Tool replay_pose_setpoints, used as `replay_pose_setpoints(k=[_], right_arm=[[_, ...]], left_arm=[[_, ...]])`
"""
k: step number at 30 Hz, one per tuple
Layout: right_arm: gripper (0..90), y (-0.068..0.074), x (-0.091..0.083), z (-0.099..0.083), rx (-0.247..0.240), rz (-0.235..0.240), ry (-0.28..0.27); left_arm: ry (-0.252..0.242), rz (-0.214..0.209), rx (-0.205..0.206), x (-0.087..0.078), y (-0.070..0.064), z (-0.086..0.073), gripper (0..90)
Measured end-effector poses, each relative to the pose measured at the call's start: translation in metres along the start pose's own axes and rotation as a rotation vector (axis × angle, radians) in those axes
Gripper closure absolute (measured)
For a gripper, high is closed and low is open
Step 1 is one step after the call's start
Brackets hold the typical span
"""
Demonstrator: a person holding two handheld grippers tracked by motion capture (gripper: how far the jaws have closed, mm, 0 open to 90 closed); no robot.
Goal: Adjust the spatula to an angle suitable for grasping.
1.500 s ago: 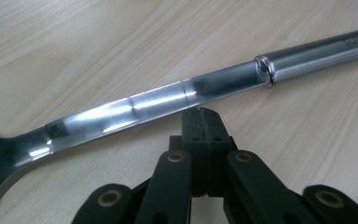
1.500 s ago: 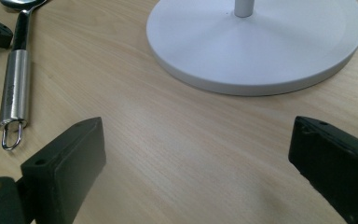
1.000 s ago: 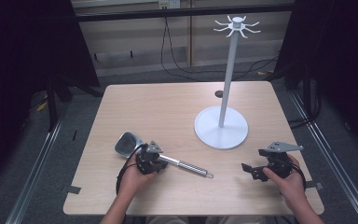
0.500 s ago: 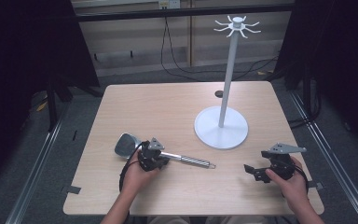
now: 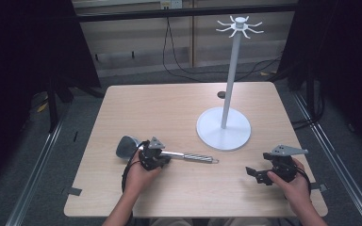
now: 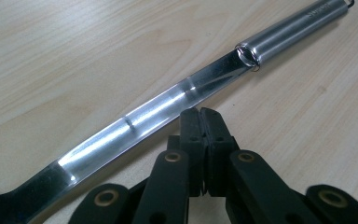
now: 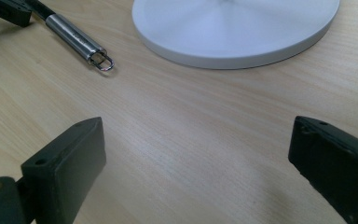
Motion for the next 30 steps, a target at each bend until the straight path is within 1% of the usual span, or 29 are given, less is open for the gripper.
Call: replay_pose_setpoints(k=[2,4,6,7,8,9,10,11,12,13,14,15,16,17,18,19,20,21,22,24,25,26,27,29,30], right_arm=[[3.6,0.000,0.000,0.000,0.000,0.000,0.000],[3.6,0.000,-0.001,0.000,0.008,-0.003,-0.001],[3.6,-0.001,-0.002,0.000,0.010,0.002,-0.005],[3.6,-0.001,-0.002,0.000,0.009,0.000,-0.008],[3.6,-0.001,-0.002,0.000,0.012,-0.002,-0.007],[3.6,-0.001,-0.002,0.000,0.012,-0.002,-0.007],[3.6,-0.002,-0.002,-0.001,0.015,0.000,-0.009],[3.6,-0.002,-0.002,-0.001,0.017,0.002,-0.009],[3.6,-0.002,-0.002,-0.001,0.017,0.003,-0.010],[3.6,-0.002,-0.003,-0.001,0.018,0.003,-0.011],[3.6,-0.001,-0.003,0.000,0.017,0.003,-0.010],[3.6,-0.001,-0.003,0.000,0.017,0.003,-0.010],[3.6,-0.001,-0.002,0.000,0.014,0.006,-0.012],[3.6,0.000,-0.002,0.000,0.011,0.011,-0.012],[3.6,0.000,-0.002,0.000,0.012,0.011,-0.010],[3.6,0.000,-0.002,0.000,0.013,0.011,-0.010],[3.6,0.000,-0.002,0.000,0.014,0.012,-0.010],[3.6,0.000,-0.002,0.000,0.014,0.012,-0.010],[3.6,0.001,-0.002,0.000,0.013,0.015,-0.012],[3.6,0.001,-0.002,0.000,0.013,0.013,-0.014],[3.6,0.001,-0.002,0.000,0.014,0.012,-0.014],[3.6,0.001,-0.002,0.000,0.014,0.012,-0.014],[3.6,0.001,-0.002,0.000,0.014,0.013,-0.016],[3.6,0.001,-0.003,-0.001,0.015,0.012,-0.015],[3.6,0.001,-0.003,-0.001,0.015,0.012,-0.015]], left_arm=[[0.002,0.001,-0.003,0.000,0.000,0.000,88.5],[0.005,-0.008,-0.004,-0.003,0.001,-0.001,88.5],[-0.006,-0.032,-0.008,-0.008,0.003,-0.001,88.5],[-0.014,-0.028,-0.002,-0.012,0.004,-0.001,88.6],[-0.022,-0.026,-0.004,-0.016,0.005,-0.002,88.8],[-0.022,-0.026,-0.004,-0.016,0.005,-0.002,89.2],[-0.050,-0.011,-0.023,-0.025,0.012,-0.003,89.4],[-0.067,0.014,-0.033,-0.029,0.016,-0.004,89.4],[-0.074,0.038,-0.041,-0.032,0.021,-0.005,89.4],[-0.084,0.059,-0.058,-0.034,0.026,-0.006,89.3],[-0.091,0.073,-0.065,-0.035,0.030,-0.007,89.4],[-0.091,0.073,-0.065,-0.035,0.030,-0.007,89.3],[-0.093,0.095,-0.083,-0.035,0.035,-0.008,89.4],[-0.108,0.120,-0.096,-0.035,0.038,-0.009,89.5],[-0.119,0.162,-0.121,-0.035,0.044,-0.009,89.5],[-0.129,0.173,-0.134,-0.035,0.047,-0.009,89.6],[-0.126,0.188,-0.142,-0.035,0.049,-0.010,89.5],[-0.126,0.188,-0.142,-0.035,0.049,-0.010,88.8],[-0.114,0.213,-0.151,-0.033,0.053,-0.012,87.8],[-0.097,0.225,-0.164,-0.030,0.056,-0.013,87.5],[-0.086,0.228,-0.163,-0.030,0.057,-0.014,87.4],[-0.086,0.228,-0.163,-0.030,0.057,-0.014,87.4],[-0.085,0.235,-0.179,-0.028,0.057,-0.014,87.4],[-0.067,0.227,-0.166,-0.026,0.059,-0.015,87.4],[-0.067,0.227,-0.166,-0.026,0.059,-0.015,87.4]])
Point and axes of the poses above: each handheld gripper's, and its own axes: x roughly forward along the jaws, z roughly out of its top, y roughly to its left, the point moved 1 cm from there along x, roughly forward along the jaws, and after that the axes turned 10 degrees about y, right-handed, at the moved point
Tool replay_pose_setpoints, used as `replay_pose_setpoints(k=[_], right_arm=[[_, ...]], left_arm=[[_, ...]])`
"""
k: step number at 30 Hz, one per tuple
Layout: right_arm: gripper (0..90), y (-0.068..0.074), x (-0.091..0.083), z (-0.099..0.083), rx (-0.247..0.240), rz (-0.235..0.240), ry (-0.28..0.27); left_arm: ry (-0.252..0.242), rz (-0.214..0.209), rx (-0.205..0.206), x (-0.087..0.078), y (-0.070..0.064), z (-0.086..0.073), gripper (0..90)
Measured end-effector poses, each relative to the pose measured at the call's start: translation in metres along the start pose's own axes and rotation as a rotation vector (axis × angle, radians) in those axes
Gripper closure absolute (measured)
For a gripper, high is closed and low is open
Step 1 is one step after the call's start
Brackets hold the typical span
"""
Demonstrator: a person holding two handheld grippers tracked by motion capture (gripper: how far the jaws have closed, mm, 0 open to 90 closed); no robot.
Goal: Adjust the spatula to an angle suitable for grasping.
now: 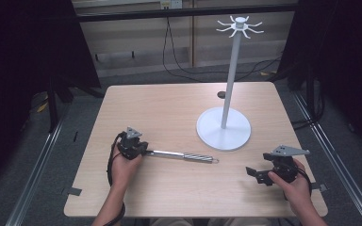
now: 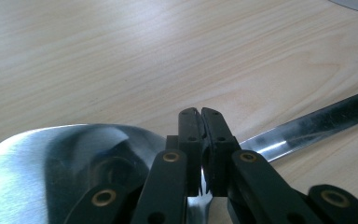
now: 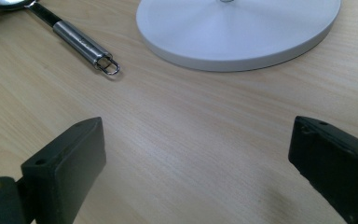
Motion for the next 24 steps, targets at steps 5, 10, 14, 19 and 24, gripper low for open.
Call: replay_pose_setpoints(k=[5,10,14,19,24], right_arm=[[3.6,0.0005,-0.0009,0.0005,0.020,0.016,-0.010],[3.6,0.0006,-0.0006,0.0007,0.024,0.022,-0.014],[3.6,0.0014,-0.0003,0.0012,0.024,0.026,-0.016],[3.6,0.0028,-0.0007,0.0026,0.033,0.040,-0.025],[3.6,0.0024,0.0000,0.0038,0.032,0.039,-0.026]], left_arm=[[0.018,-0.002,-0.005,0.0077,-0.0026,-0.0011,86.6],[0.027,-0.006,-0.008,0.0086,-0.0030,-0.0006,87.1],[0.047,0.009,-0.006,0.0078,-0.0028,-0.0012,87.4],[0.071,0.011,0.000,0.0056,-0.0037,-0.0019,87.5],[0.067,-0.002,-0.008,0.0016,-0.0040,-0.0080,88.1]])
Point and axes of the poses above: each handheld gripper's, and its own axes: x roughly forward along the jaws, z roughly out of its top, y roughly to its left, the point moved 1 cm from there along x, roughly forward along the jaws, and after that the axes turned 10 degrees about y, right-handed, at the moved point
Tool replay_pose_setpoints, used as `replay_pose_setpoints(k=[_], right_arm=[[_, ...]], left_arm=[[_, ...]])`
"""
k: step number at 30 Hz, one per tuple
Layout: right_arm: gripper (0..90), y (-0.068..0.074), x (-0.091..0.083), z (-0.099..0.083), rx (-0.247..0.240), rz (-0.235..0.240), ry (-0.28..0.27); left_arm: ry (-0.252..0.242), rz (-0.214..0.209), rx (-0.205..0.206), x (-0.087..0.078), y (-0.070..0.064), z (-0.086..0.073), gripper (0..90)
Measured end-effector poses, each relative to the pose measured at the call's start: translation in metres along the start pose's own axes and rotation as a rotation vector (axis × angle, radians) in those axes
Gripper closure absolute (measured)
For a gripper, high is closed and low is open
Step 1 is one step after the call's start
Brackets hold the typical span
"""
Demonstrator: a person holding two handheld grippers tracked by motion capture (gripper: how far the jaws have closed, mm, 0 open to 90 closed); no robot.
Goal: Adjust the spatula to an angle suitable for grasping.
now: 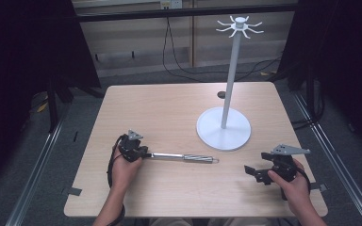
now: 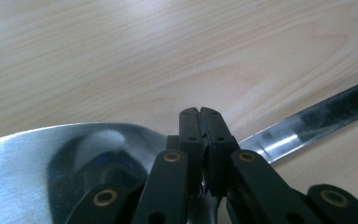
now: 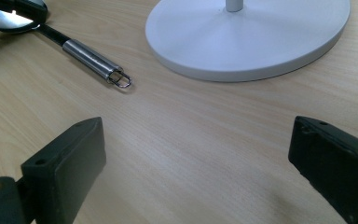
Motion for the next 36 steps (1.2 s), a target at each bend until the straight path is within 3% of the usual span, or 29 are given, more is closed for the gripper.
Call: replay_pose_setpoints(k=[11,22,33,36], right_arm=[[3.6,0.001,0.004,0.005,-0.015,0.002,0.003],[3.6,0.011,0.025,0.023,-0.074,0.026,0.015],[3.6,0.024,0.043,0.039,-0.124,0.056,0.035],[3.6,0.025,0.045,0.041,-0.128,0.061,0.033]], left_arm=[[0.014,-0.023,-0.008,-0.010,-0.004,-0.015,88.9],[0.024,-0.028,0.006,-0.020,-0.014,-0.031,89.8],[0.030,-0.061,-0.005,-0.030,-0.015,-0.046,89.9],[0.041,-0.067,0.012,-0.032,-0.013,-0.048,89.2]])
Point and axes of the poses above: each handheld gripper's, and its own axes: x roughly forward along the jaws, z roughly out of its top, y roughly to its left, the point moved 1 cm from there along x, roughly forward along the jaws, and after that the axes turned 10 degrees about y, right-handed, at the moved point
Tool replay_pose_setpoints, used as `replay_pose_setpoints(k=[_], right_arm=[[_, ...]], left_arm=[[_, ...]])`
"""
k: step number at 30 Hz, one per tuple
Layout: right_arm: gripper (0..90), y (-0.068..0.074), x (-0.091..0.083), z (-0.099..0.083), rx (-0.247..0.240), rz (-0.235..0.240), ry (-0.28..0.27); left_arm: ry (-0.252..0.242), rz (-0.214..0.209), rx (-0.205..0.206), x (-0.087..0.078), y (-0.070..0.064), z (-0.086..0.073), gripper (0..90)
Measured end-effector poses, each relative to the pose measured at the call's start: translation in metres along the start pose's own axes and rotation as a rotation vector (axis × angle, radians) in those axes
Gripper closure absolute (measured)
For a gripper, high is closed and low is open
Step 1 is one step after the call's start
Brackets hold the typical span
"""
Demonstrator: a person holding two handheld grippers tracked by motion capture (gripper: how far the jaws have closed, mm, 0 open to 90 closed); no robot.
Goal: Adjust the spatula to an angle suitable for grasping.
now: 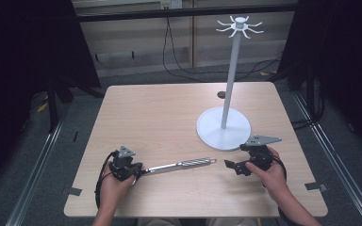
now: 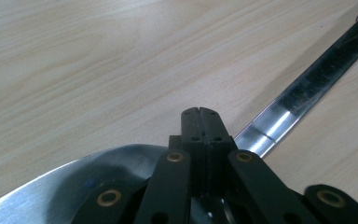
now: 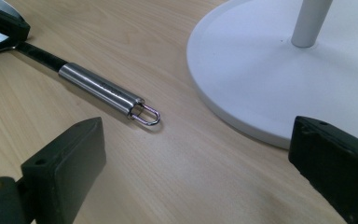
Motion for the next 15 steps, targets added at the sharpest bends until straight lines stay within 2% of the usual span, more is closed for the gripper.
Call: replay_pose_setpoints(k=[3,6,7,8,9,10,12,15], right_arm=[[3.6,0.000,0.000,0.001,-0.003,0.001,-0.002],[3.5,-0.001,-0.002,0.002,-0.005,0.000,-0.007],[3.5,-0.001,-0.003,0.002,-0.002,-0.003,-0.008],[3.5,-0.001,-0.004,0.001,-0.001,-0.004,-0.010],[3.5,-0.001,-0.004,0.001,-0.001,-0.004,-0.010],[3.4,-0.002,-0.005,0.000,0.001,-0.003,-0.012],[3.4,-0.003,-0.006,-0.001,0.003,-0.006,-0.009],[3.4,-0.003,-0.009,-0.002,0.010,-0.009,-0.012]], left_arm=[[0.001,-0.008,0.007,-0.001,0.000,0.001,82.9],[-0.047,-0.046,0.016,-0.007,-0.001,0.007,79.8],[-0.043,-0.072,0.034,-0.010,-0.001,0.009,77.2],[-0.050,-0.079,0.053,-0.011,-0.001,0.011,76.2],[-0.050,-0.079,0.053,-0.011,-0.001,0.011,74.6],[-0.050,-0.093,0.071,-0.011,-0.003,0.013,71.9],[-0.028,-0.114,0.148,-0.009,-0.007,0.018,66.8],[0.006,-0.120,0.204,-0.005,-0.011,0.021,64.1]])
Point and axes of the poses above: each handheld gripper's, and its own axes: x roughly forward along the jaws, z roughly out of its top, y roughly to its left, the point moved 1 cm from there along x, roughly forward along the jaws, and after that the axes turned 10 degrees about y, right-handed, at the moved point
